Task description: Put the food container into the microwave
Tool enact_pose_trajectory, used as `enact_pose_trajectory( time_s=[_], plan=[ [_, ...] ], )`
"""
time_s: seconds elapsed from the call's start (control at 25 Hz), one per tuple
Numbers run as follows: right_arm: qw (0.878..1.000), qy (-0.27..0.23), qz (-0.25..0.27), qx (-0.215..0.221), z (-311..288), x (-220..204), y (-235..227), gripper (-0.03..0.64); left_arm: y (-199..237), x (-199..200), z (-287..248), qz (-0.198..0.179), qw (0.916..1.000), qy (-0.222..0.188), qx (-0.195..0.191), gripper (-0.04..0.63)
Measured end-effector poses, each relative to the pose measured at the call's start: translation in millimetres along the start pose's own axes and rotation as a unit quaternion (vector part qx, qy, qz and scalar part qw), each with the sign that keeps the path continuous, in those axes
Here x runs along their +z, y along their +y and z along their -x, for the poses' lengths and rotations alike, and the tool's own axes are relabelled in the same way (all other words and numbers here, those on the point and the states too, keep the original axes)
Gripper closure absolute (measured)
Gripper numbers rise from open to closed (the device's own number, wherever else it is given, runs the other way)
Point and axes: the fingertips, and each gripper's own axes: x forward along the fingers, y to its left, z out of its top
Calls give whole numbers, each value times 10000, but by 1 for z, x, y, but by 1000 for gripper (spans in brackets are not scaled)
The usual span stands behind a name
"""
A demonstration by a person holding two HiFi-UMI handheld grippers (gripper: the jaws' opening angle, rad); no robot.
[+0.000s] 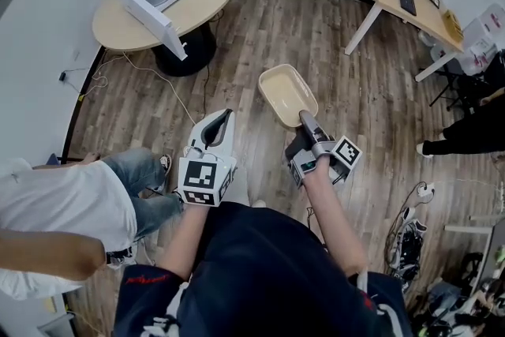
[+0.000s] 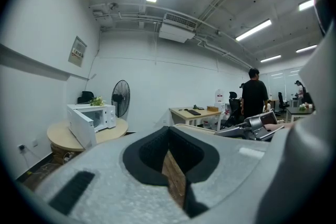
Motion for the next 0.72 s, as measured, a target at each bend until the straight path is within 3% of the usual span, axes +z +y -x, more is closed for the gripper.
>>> enact_pose_trajectory(
  time_s=[0.4, 0.72],
  plan=[
    [9999, 70, -5, -98, -72, 22, 10, 414, 44, 6, -67, 114, 9999, -13, 43, 578],
    [9996, 198, -46, -178, -159, 27, 25, 414, 107, 20, -125, 230, 9997, 20, 92, 578]
  ],
)
